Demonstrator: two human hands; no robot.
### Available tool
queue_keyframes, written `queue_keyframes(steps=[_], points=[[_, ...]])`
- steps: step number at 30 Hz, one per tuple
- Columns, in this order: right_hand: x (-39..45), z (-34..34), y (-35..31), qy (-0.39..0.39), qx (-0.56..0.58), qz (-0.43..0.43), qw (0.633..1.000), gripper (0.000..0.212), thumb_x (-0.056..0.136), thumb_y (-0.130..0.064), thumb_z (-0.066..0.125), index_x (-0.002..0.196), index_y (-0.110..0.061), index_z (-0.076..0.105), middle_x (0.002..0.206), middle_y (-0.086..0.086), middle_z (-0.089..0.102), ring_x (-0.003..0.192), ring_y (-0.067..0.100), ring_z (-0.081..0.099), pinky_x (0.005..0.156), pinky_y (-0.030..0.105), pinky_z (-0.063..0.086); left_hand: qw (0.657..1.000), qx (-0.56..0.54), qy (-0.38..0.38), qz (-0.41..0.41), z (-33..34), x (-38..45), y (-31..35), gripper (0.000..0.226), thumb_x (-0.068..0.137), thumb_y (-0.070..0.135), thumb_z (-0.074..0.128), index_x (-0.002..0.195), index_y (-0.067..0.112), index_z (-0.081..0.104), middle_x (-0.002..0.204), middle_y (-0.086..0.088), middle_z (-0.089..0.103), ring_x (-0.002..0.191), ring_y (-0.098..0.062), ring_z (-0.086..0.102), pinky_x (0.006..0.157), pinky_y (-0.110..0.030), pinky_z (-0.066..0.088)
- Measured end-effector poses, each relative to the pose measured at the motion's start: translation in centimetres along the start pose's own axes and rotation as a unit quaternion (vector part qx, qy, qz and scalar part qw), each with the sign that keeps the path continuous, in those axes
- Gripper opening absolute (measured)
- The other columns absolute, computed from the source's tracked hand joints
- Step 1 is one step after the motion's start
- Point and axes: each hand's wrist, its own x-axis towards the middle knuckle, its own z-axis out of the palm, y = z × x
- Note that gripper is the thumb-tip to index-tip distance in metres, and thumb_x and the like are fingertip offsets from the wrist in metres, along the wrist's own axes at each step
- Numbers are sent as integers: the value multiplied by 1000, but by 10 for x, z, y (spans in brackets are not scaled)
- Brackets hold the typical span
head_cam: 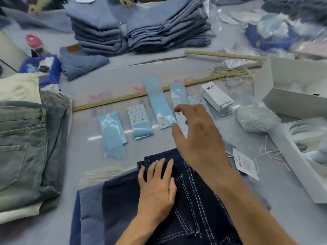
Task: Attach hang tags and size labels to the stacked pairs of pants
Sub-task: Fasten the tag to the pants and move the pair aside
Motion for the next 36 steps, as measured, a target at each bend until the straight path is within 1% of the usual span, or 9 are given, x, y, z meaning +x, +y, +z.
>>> queue_keyframes(steps=[6,10,13,17,21,26,29,31,36], points=[[7,105,73,-269,22,152,951,29,101,-33,55,129,-28,59,125,-7,63,111,12,60,94,33,50,998,34,-17,-45,-13,-2,-26,54,97,53,38,146,38,52,145,4,57,133,-20,56,113,-54,34],[11,118,99,-210,164,202,943,12,99,-34,57,95,-44,63,84,-11,68,81,9,67,78,31,56,993,49,11,-108,-7,-17,-79,63,102,60,25,129,25,71,125,-12,69,110,-36,69,100,-48,51],[14,125,95,-280,93,186,937,8,100,-35,55,100,-37,62,94,-13,66,86,8,64,84,35,56,989,81,83,-94,0,-20,-85,72,104,57,18,116,17,77,111,-10,73,97,-34,73,97,-42,41],[23,128,76,-425,-101,79,896,25,101,-39,47,122,-28,57,109,-6,65,92,14,60,78,32,50,989,25,72,-126,-11,0,-82,40,85,47,45,89,28,80,89,4,73,76,-26,73,71,-44,56],[66,133,59,-347,-186,41,918,23,101,-37,50,116,-21,56,105,1,63,83,19,56,67,33,43,961,-167,92,-198,-29,48,-83,17,88,28,58,73,37,55,78,21,57,71,-7,57,73,-37,48],[123,159,71,-176,-30,162,970,18,100,-20,51,114,-20,63,103,1,69,91,23,64,70,31,41,976,-171,48,-129,-17,145,-71,25,100,32,53,122,34,65,122,19,63,112,-6,56,97,-28,44],[102,186,102,-152,24,283,947,23,99,-10,49,113,-18,66,110,2,70,90,17,60,73,29,42,986,-152,-20,-73,11,199,-71,37,104,26,47,140,29,54,143,13,54,129,-12,49,107,-31,40],[92,203,115,-211,16,293,933,26,97,-9,51,116,-19,65,116,1,69,92,16,59,75,28,44,989,-133,-36,-54,30,226,-76,35,104,22,47,138,23,56,141,7,56,127,-17,50,102,-32,40],[109,217,127,-171,27,267,948,35,95,-7,51,126,-21,63,123,0,64,109,18,61,84,27,43,997,-67,-32,-11,60,268,-85,20,92,25,56,109,15,59,122,1,56,119,-22,51,88,-36,44]])
